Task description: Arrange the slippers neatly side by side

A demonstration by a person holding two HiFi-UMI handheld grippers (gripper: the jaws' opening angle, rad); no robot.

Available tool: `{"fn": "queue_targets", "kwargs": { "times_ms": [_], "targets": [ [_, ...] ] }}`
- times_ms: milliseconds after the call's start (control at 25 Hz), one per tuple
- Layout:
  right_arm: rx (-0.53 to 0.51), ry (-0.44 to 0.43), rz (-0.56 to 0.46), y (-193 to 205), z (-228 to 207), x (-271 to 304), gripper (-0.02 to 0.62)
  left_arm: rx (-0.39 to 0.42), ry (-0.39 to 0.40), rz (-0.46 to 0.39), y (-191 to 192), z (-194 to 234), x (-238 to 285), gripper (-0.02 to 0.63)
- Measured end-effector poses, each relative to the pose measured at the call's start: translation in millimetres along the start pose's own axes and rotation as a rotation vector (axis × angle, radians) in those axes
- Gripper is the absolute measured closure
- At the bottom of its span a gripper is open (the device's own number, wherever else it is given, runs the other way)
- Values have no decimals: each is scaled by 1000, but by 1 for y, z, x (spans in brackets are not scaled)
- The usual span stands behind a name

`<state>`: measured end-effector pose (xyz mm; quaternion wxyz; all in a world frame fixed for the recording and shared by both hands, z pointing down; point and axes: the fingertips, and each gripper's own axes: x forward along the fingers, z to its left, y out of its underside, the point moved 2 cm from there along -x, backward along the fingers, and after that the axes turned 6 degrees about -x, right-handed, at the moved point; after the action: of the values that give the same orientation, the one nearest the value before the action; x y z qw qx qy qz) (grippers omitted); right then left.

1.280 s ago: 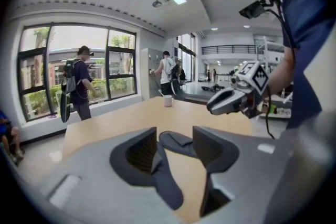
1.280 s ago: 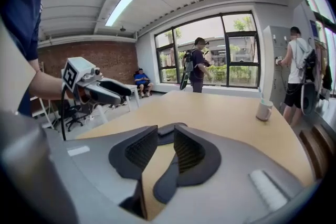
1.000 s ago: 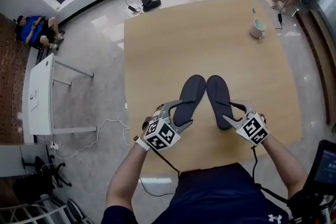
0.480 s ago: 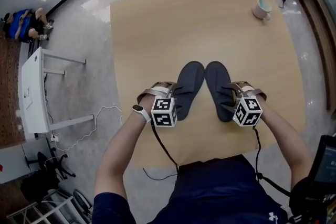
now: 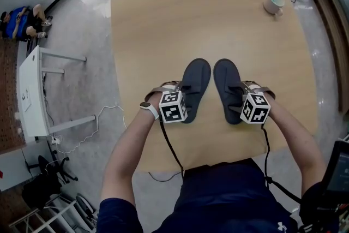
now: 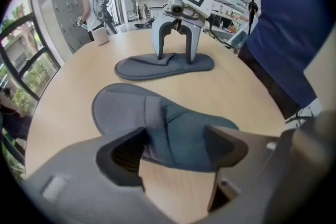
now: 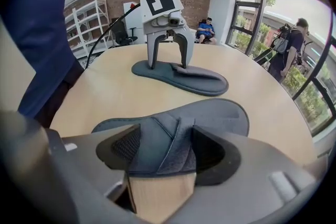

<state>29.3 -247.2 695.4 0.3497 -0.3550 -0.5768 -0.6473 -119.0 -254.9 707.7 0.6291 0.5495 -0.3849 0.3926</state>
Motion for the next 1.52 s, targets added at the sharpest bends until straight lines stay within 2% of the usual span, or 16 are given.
{"fn": "queue_targets", "kwargs": {
  "times_ms": [280,560,1000,1520],
  "targets": [
    [41,-1,-8,-9,8,-11,279,-49,-2,2,-4,-15,-11,241],
    [69,15,-22,-2,11,-1,279,-114,-27,-4,-7,-25,5,241],
    [41,8,-9,-10,31,1,279,-358,-117,-41,-21,-55,12,241],
    [50,4,-18,-4,47,12,279,-529,-200,-68,-33,-78,36,241]
  ]
}}
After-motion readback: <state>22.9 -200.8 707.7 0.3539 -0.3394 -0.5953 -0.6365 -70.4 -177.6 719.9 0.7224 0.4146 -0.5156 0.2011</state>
